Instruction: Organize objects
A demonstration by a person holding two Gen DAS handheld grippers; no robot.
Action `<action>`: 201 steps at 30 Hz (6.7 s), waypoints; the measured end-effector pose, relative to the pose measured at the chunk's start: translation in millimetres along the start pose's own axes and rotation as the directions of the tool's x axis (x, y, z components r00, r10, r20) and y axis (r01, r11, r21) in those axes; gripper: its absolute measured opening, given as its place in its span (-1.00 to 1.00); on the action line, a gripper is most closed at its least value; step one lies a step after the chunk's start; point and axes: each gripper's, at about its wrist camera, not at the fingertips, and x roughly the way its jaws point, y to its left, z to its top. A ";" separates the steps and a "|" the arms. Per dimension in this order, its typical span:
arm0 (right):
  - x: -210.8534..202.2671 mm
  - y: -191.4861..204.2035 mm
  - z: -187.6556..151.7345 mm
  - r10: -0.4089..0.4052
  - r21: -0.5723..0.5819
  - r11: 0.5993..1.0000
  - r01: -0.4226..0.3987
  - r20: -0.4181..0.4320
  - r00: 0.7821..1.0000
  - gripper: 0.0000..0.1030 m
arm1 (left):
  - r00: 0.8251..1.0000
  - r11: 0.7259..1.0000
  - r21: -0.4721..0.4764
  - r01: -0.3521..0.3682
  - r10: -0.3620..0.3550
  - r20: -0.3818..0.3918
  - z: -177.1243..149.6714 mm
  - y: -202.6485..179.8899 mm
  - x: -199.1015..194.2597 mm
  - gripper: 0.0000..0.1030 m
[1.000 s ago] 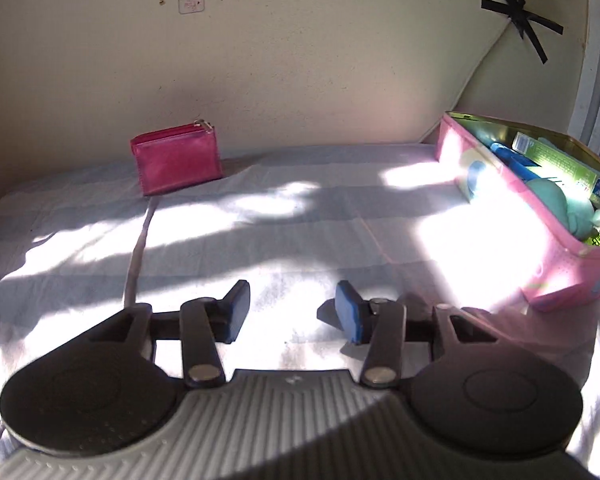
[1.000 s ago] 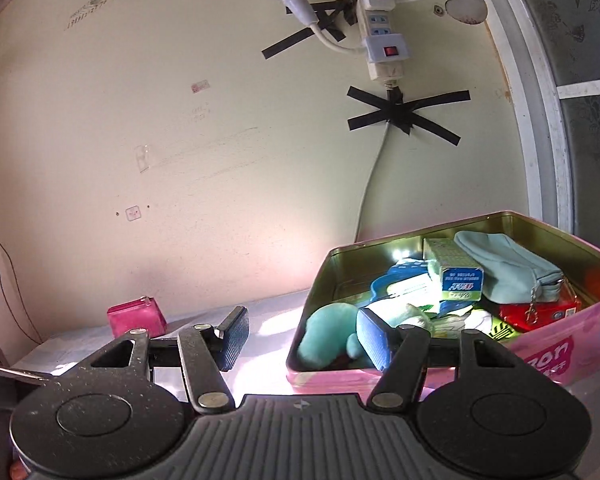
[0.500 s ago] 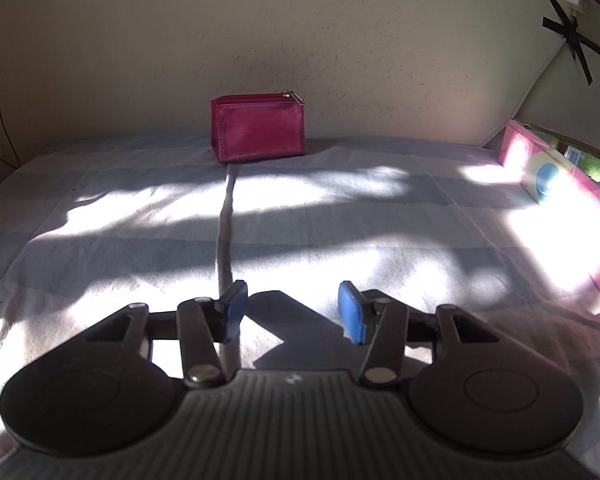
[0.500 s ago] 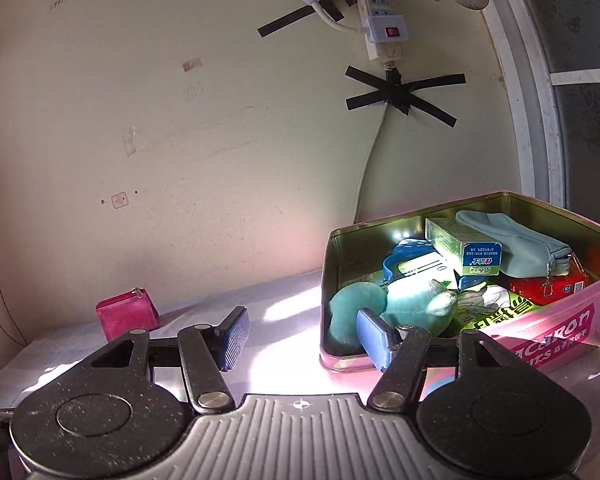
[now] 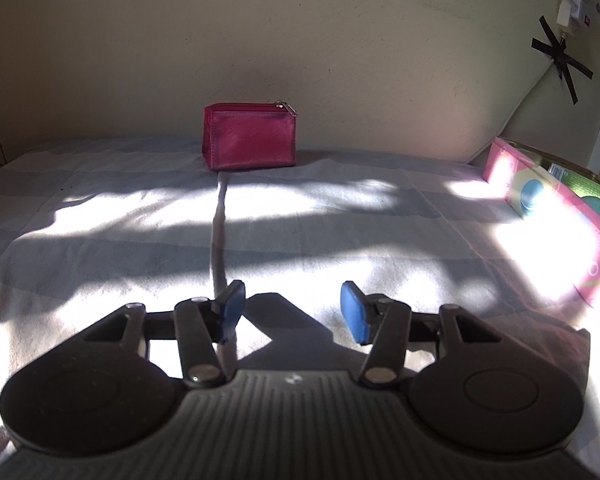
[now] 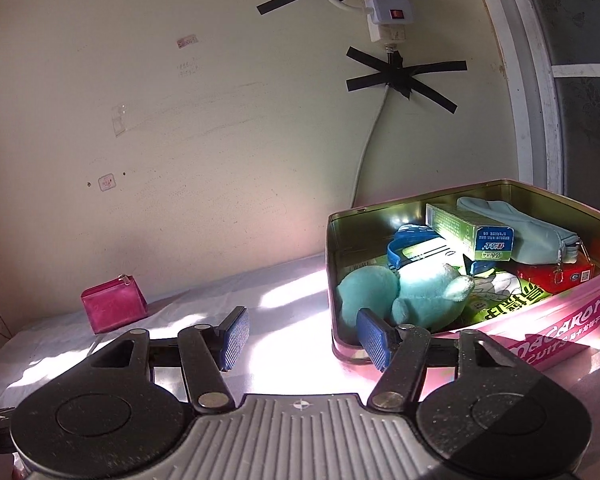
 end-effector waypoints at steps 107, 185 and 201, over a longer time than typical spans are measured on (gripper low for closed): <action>232.0 163.2 11.8 0.503 0.121 0.859 -0.498 -0.387 0.773 -0.45 | 0.993 0.934 -0.354 -0.054 0.088 0.080 50.9 101.9 -0.5 0.29; -32.9 -111.2 39.8 0.088 0.096 0.992 -0.084 -0.045 0.995 -0.22 | 0.976 0.962 0.180 0.208 -0.217 0.033 34.0 -209.8 -65.6 -0.39; -126.3 -77.4 -8.2 0.093 0.030 0.995 -0.095 0.075 0.993 0.11 | 0.982 0.972 0.167 0.165 -0.177 0.060 -16.7 -177.2 -116.7 0.12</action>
